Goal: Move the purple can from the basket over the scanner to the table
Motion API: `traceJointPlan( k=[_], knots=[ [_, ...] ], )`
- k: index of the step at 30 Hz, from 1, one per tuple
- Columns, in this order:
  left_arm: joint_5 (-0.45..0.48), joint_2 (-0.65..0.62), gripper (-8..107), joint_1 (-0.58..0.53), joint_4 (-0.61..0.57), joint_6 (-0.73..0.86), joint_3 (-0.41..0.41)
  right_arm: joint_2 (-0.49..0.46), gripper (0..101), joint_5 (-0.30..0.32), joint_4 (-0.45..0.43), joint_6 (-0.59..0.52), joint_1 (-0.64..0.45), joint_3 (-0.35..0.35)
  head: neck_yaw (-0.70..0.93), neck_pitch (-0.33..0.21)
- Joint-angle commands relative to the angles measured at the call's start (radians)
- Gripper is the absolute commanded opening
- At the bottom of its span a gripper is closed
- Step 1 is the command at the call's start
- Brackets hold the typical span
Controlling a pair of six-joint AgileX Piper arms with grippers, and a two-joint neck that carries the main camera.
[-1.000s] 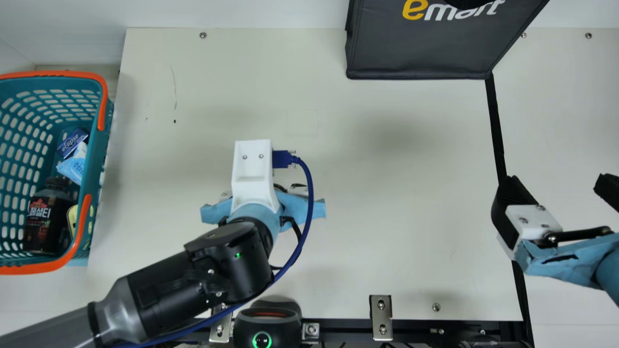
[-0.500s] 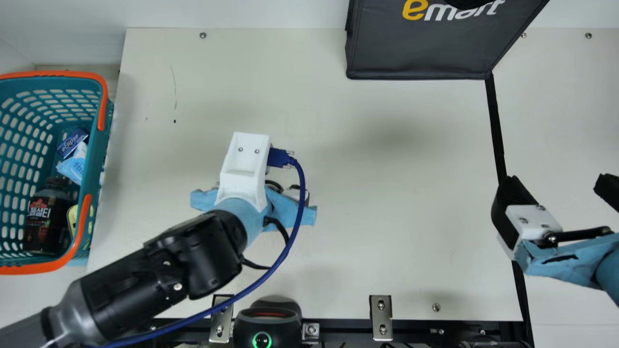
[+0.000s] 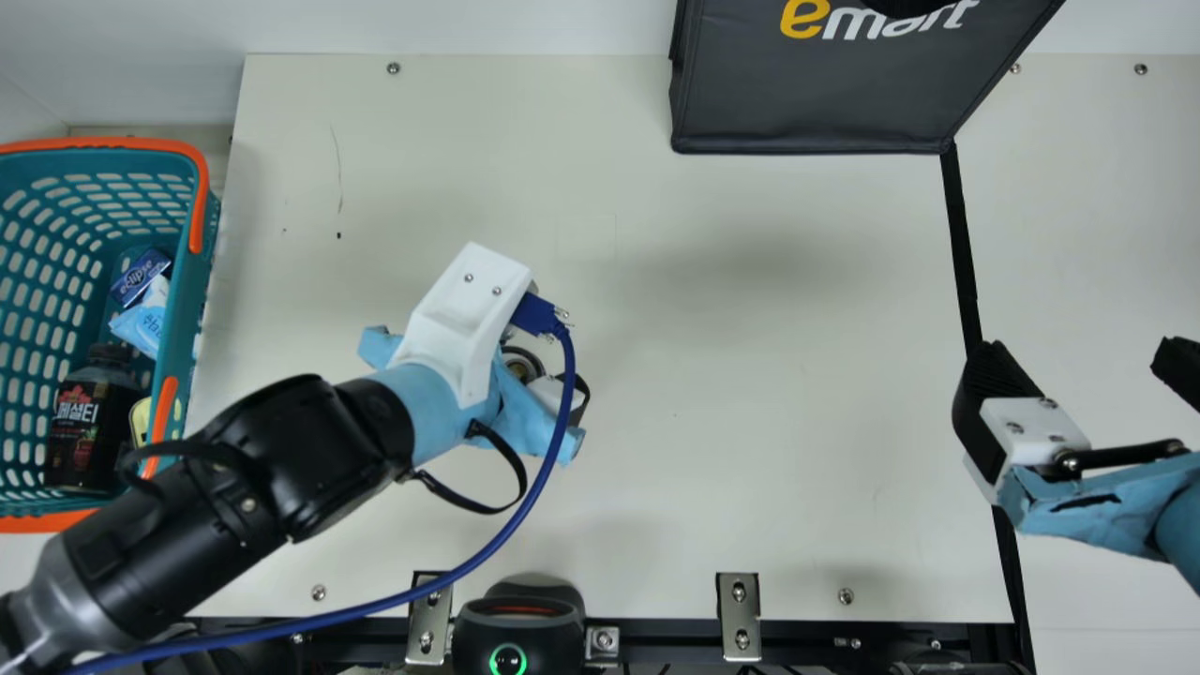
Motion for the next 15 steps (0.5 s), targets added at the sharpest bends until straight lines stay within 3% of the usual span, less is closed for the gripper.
traceJointPlan(
  k=[1, 15],
  knots=[
    [0.003, -0.004, -8, 0.019, -0.078, 0.245, 0.003, 0.0, 95, 0.0, 0.0, 0.0, 0.0, 0.0, 0.0, -0.03],
    [0.099, -0.021, -8, 0.165, -0.361, 0.815, -0.009, 0.0, 95, 0.0, 0.0, 0.0, 0.0, 0.0, 0.0, -0.03]
  ],
)
